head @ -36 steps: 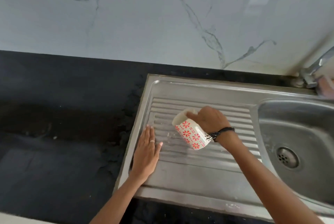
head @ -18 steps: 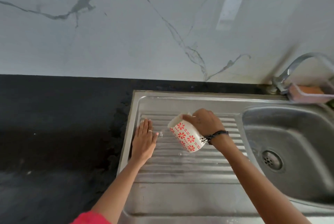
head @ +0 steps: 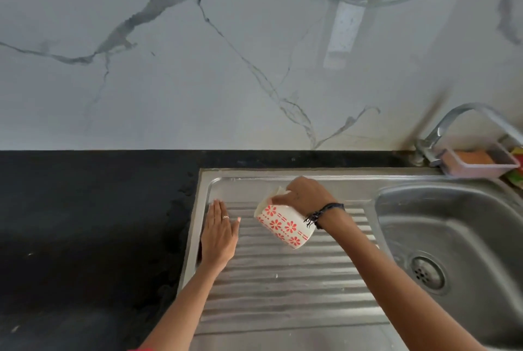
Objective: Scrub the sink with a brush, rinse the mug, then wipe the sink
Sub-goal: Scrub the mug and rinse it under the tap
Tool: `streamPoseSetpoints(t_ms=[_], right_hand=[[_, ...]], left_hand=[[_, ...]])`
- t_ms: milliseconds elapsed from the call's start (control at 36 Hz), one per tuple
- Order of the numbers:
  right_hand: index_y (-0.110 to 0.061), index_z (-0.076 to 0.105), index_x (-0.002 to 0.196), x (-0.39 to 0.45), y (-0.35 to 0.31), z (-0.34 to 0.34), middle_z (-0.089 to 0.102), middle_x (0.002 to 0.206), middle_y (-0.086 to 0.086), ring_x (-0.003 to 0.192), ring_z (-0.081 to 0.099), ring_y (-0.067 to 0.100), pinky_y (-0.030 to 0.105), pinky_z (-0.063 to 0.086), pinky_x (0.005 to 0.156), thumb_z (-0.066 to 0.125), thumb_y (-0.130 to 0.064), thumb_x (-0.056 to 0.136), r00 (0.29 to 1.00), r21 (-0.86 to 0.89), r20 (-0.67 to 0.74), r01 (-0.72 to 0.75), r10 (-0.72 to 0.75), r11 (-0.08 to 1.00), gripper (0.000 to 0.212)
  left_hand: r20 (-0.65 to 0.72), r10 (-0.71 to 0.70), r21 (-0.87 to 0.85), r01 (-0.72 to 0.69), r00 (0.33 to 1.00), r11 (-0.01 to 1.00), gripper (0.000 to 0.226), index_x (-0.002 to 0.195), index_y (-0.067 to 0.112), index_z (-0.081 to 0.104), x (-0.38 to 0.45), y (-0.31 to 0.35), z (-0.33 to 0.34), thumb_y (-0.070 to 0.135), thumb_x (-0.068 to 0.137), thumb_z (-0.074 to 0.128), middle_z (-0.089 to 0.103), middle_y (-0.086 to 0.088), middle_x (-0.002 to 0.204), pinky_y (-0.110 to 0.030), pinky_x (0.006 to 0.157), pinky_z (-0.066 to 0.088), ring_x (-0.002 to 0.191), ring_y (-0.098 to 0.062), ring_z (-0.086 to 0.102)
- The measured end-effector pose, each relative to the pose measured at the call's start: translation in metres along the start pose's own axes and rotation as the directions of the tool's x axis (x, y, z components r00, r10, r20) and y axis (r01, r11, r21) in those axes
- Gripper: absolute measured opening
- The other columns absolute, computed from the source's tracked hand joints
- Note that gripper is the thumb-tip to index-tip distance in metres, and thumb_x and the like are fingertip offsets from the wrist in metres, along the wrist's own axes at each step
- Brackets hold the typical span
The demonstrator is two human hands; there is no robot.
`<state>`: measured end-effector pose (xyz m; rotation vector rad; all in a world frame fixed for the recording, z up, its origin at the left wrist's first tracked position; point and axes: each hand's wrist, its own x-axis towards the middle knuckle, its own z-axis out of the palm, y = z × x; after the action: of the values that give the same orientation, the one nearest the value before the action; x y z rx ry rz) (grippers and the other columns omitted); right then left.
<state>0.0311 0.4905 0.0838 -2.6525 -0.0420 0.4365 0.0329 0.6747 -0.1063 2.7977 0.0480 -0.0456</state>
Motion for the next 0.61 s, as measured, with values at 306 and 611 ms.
streamPoseSetpoints(t_ms=[306,611], right_hand=[[-0.016,0.053,0.057,0.025,0.013,0.001,0.057,0.065,0.002,0.051,0.047,0.007,0.019,0.034,0.051,0.055,-0.04,0.09,0.983,0.299,-0.173,0.0,0.054,0.954,0.041],[-0.015,0.046,0.058,0.067,-0.001,-0.011,0.052,0.061,0.0,0.049,0.045,0.01,0.017,0.028,0.044,0.053,-0.032,0.089,0.993,0.08,-0.102,-0.044,0.052,0.996,0.037]], left_hand=[[0.033,0.241,-0.147,-0.234,0.97,0.961,0.08,0.142,0.02,-0.013,0.053,-0.005,-0.007,0.067,0.078,-0.023,-0.02,0.006,0.149,-0.02,0.11,-0.015,0.139,-0.006,-0.017],[-0.112,-0.041,-0.296,0.006,0.993,0.955,0.07,0.145,0.009,-0.01,0.087,0.012,-0.011,0.056,0.095,0.005,-0.013,-0.006,0.155,-0.025,0.114,-0.006,0.145,-0.019,-0.007]])
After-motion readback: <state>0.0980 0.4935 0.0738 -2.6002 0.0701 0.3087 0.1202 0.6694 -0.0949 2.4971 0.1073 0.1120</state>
